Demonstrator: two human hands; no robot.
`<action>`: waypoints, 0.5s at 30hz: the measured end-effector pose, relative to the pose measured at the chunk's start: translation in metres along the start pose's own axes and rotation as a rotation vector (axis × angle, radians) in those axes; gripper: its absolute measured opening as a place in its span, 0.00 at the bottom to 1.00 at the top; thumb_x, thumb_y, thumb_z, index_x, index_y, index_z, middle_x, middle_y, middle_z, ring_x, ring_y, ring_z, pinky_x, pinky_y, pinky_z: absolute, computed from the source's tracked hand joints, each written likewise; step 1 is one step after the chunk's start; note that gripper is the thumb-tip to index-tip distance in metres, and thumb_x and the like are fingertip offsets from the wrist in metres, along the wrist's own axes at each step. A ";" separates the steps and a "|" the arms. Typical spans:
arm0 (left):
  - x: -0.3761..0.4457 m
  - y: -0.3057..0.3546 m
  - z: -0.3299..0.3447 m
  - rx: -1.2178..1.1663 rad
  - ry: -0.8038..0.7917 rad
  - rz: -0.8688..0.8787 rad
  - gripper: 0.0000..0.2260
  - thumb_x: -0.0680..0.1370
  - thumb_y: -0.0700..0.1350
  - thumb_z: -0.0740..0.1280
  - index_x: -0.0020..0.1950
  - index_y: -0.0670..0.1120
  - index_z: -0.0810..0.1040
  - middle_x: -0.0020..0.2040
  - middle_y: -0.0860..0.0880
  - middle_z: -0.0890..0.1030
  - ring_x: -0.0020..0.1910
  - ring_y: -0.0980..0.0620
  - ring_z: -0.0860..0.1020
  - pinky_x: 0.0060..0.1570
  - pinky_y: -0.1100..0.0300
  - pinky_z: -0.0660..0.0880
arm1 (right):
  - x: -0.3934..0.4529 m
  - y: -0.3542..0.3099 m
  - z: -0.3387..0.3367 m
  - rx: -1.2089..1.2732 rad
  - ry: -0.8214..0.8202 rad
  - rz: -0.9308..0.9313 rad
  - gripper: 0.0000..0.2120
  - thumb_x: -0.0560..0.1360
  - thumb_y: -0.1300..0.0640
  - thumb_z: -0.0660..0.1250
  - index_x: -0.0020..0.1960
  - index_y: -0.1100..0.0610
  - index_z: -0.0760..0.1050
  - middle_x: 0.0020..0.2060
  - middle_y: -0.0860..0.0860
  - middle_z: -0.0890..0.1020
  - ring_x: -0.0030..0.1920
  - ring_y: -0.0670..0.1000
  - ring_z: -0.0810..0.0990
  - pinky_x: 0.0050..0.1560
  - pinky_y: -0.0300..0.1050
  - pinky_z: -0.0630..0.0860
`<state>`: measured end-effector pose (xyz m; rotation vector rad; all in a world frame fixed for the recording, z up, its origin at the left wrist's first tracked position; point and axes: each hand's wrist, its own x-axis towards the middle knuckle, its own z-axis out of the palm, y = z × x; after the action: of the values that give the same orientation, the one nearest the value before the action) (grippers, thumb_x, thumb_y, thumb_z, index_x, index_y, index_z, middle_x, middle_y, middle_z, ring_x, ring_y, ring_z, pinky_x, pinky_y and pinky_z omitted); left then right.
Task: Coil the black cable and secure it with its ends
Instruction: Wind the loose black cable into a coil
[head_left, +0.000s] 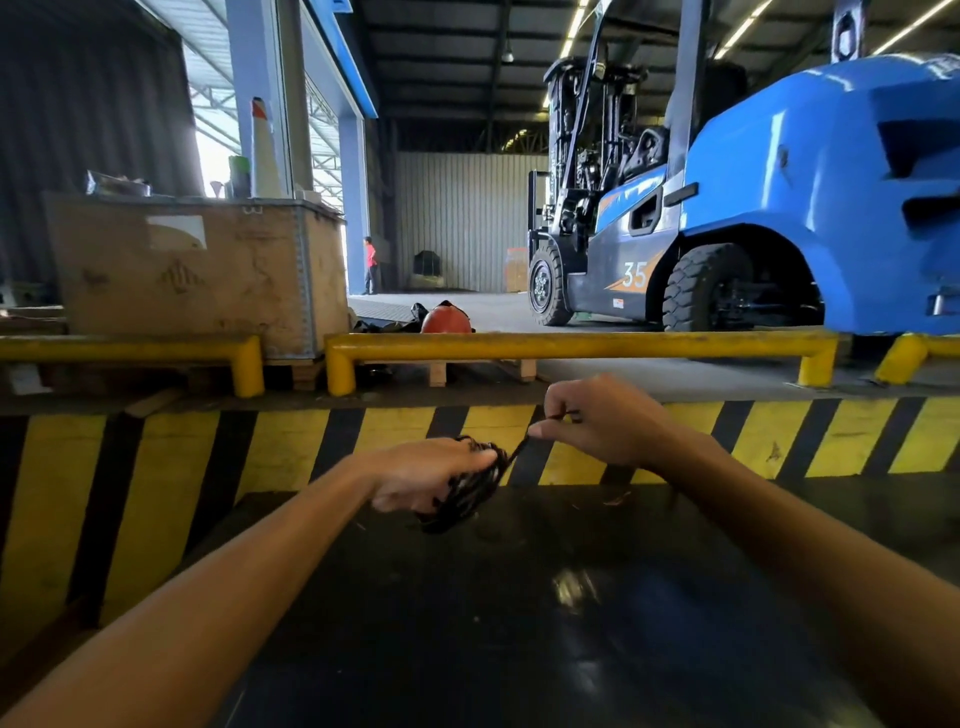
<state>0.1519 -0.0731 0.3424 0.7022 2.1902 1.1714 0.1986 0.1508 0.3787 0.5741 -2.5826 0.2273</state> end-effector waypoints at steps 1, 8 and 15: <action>-0.001 0.002 0.006 0.039 -0.088 -0.018 0.18 0.80 0.56 0.55 0.70 0.56 0.67 0.68 0.44 0.72 0.62 0.43 0.76 0.63 0.42 0.71 | 0.002 0.005 -0.001 -0.006 0.067 0.010 0.12 0.73 0.45 0.66 0.42 0.54 0.76 0.32 0.46 0.77 0.33 0.45 0.75 0.34 0.42 0.72; -0.015 0.027 0.010 -0.581 -0.348 0.323 0.20 0.78 0.55 0.54 0.69 0.57 0.72 0.68 0.46 0.76 0.61 0.37 0.78 0.58 0.38 0.74 | -0.018 0.021 0.043 0.265 0.171 0.198 0.13 0.80 0.52 0.55 0.42 0.55 0.74 0.34 0.57 0.79 0.35 0.56 0.79 0.38 0.51 0.76; -0.013 0.061 0.005 -0.675 0.076 0.479 0.17 0.82 0.54 0.51 0.68 0.55 0.69 0.66 0.44 0.74 0.59 0.40 0.78 0.56 0.39 0.75 | -0.063 -0.060 0.098 0.385 -0.173 0.143 0.13 0.80 0.48 0.52 0.51 0.52 0.73 0.38 0.53 0.81 0.36 0.49 0.80 0.40 0.45 0.79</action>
<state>0.1761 -0.0496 0.3949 0.8967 1.5383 2.0612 0.2338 0.0942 0.2658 0.5610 -2.7669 0.7658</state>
